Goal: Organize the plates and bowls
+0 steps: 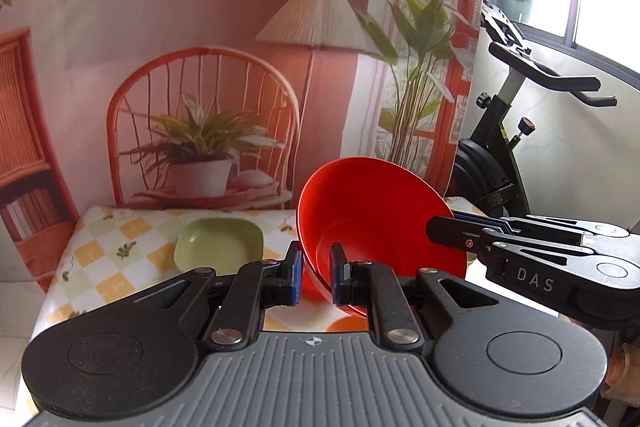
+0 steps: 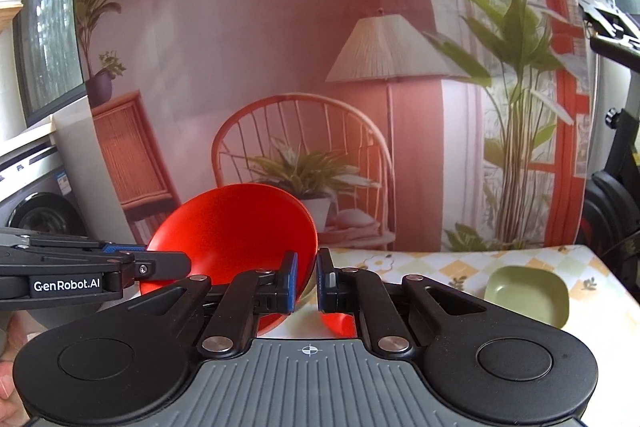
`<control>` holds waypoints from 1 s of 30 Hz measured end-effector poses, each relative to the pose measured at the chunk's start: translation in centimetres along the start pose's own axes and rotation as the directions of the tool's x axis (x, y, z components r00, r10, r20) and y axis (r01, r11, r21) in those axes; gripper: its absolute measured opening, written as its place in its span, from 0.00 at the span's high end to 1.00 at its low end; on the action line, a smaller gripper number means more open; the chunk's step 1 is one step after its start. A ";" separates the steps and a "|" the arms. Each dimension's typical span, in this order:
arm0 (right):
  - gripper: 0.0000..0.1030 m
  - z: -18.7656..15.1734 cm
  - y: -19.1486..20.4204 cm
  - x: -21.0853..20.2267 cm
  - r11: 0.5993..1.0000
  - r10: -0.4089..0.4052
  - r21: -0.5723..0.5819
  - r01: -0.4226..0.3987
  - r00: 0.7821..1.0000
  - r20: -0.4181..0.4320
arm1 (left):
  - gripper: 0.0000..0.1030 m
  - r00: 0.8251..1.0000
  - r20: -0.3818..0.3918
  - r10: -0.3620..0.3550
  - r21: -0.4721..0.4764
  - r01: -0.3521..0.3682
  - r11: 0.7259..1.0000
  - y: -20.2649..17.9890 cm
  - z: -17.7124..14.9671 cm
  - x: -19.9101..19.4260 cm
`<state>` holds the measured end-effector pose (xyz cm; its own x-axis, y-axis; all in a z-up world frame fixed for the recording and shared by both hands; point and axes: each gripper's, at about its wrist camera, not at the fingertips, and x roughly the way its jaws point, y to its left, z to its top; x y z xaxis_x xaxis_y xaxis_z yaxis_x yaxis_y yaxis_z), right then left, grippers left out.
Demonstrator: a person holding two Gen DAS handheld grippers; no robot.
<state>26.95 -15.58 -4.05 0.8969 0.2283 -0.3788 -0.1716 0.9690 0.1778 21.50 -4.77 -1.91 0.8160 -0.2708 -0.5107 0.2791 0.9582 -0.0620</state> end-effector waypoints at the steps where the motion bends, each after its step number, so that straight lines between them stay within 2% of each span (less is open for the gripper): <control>1: 0.91 0.3 -0.1 -0.1 1.000 0.000 -0.003 0.000 1.000 0.009 | 0.85 1.000 0.011 0.002 0.008 -0.002 1.000 -0.1 0.3 -0.2; 7: 0.91 2.4 -0.8 -0.6 1.000 0.011 -0.001 -0.011 0.998 0.061 | 0.85 0.998 0.067 -0.004 0.022 0.003 1.000 -0.7 2.7 -1.4; 14: 0.91 3.8 -2.0 -1.4 0.999 -0.029 -0.016 0.031 0.993 0.112 | 0.85 0.995 0.096 -0.035 0.067 0.028 0.997 -2.5 4.0 -1.0; 22: 0.91 1.1 -5.6 -0.7 0.994 -0.105 0.000 0.105 0.994 0.038 | 0.84 0.991 -0.020 -0.132 0.056 0.133 0.990 -4.3 1.3 3.6; 30: 0.91 -3.1 -10.8 0.3 0.984 -0.160 0.070 0.162 0.986 -0.037 | 0.84 0.968 -0.168 -0.188 0.057 0.200 0.978 -7.1 -1.2 10.2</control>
<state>27.84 -25.68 -8.89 0.8969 0.0741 -0.4360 0.0047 0.9842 0.1770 27.25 -14.21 -7.74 0.6520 -0.4269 -0.6266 0.4654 0.8778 -0.1138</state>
